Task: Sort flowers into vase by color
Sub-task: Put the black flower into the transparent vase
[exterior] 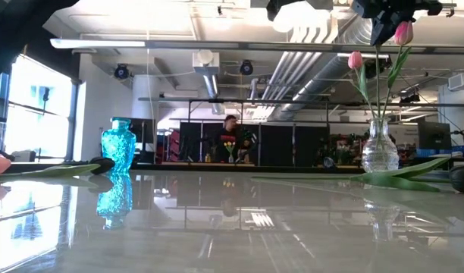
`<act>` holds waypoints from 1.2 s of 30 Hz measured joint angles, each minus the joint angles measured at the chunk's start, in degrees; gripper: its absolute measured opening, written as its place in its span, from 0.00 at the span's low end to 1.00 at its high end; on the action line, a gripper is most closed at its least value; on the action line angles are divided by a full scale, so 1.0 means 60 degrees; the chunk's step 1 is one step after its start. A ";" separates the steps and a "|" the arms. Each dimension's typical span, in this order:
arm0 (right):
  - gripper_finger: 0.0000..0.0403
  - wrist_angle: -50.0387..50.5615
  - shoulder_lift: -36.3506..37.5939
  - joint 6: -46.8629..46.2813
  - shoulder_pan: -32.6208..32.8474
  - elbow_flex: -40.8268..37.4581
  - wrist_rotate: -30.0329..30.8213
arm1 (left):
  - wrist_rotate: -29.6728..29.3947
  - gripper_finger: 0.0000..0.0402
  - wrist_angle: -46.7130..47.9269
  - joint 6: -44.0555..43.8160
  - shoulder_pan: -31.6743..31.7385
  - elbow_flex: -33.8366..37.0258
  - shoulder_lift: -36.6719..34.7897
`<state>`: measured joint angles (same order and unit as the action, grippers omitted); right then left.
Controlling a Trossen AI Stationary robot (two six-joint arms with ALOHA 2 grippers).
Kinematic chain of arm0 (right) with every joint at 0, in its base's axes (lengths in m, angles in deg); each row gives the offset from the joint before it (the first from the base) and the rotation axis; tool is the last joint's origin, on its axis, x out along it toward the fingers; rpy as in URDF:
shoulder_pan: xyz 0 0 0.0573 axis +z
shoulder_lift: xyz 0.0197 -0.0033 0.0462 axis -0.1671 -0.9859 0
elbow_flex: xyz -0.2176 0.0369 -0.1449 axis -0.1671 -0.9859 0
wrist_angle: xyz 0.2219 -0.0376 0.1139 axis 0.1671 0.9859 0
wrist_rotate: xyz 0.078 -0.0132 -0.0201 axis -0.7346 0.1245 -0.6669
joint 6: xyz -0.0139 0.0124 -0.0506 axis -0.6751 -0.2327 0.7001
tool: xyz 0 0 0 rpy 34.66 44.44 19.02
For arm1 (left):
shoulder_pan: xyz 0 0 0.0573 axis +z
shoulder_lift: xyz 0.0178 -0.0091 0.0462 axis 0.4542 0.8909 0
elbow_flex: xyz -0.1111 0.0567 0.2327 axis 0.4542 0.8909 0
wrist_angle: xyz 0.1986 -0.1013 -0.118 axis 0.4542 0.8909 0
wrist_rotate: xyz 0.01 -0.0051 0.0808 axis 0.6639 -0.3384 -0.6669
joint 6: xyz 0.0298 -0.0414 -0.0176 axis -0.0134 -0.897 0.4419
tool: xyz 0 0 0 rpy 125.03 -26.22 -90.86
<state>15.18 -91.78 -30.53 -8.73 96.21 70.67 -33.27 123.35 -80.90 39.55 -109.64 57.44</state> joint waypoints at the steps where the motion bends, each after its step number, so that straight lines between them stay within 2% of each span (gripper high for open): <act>1: 0.18 0.0084 -0.0063 -0.0123 0.0000 0.0000 -0.0048 | 0.0000 0.18 0.0002 0.0000 0.0000 0.0000 0.0000; 10: 0.20 0.0690 -0.0511 -0.0630 0.0000 0.0000 -0.0622 | 0.0000 0.18 0.0077 0.0000 0.0000 0.0000 0.0000; 14: 0.29 0.0761 -0.0496 -0.0627 0.0000 0.0000 -0.0743 | 0.0000 0.18 0.0241 0.0000 0.0000 0.0000 0.0000; 25: 0.63 0.0842 0.0302 -0.0707 0.0000 0.0009 -0.1209 | 0.0000 0.18 0.0423 0.0071 0.0000 0.0000 0.0000; 31: 0.69 0.0707 0.1062 -0.0753 0.0000 0.0472 -0.1345 | -0.0296 0.18 0.0655 0.0432 -0.0018 0.0334 0.0001; 36: 0.69 -0.0173 0.1531 0.0038 0.0000 0.0948 -0.1779 | -0.0366 0.17 0.0366 0.0547 -0.0076 0.0914 0.0011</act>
<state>14.14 -82.59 -30.30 -8.73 101.90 59.99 -35.47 125.55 -77.61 39.09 -104.16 57.51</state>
